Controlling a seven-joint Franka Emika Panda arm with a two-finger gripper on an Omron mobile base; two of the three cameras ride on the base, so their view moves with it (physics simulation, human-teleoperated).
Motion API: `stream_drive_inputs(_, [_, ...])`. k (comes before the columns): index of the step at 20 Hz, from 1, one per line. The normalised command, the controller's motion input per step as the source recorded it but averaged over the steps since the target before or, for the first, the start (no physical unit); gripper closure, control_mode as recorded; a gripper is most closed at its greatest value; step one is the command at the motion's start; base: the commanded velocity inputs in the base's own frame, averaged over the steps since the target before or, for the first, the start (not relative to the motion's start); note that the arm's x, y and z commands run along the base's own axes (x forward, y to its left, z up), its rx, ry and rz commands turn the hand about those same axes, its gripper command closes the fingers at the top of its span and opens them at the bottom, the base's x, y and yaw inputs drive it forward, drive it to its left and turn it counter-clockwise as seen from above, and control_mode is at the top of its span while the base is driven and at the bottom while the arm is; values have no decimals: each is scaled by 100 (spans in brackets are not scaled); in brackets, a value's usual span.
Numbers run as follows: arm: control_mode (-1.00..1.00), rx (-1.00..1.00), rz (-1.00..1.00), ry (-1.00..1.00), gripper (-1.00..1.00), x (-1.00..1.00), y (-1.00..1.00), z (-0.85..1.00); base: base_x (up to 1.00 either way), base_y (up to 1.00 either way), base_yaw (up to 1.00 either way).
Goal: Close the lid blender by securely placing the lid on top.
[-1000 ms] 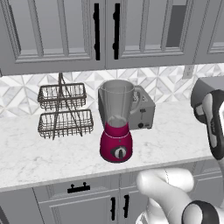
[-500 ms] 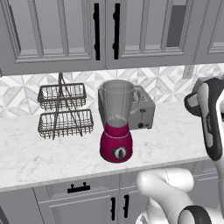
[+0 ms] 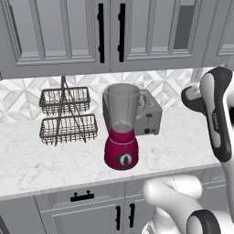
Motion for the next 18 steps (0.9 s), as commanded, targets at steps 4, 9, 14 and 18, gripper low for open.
stream_drive_inputs(4, [-100, 11, 2, 0, 100, 0, 44, 25, 0, 0, 0])
stream_drive_inputs(9, [-100, 10, 2, 0, 100, 0, 48, 19, 0, 0, 0])
stream_drive_inputs(14, [-100, 7, 1, -5, 100, 0, 45, 14, 0, 0, 0])
stream_drive_inputs(18, [-100, 3, 0, -6, 100, 0, 50, 14, 0, 0, 0])
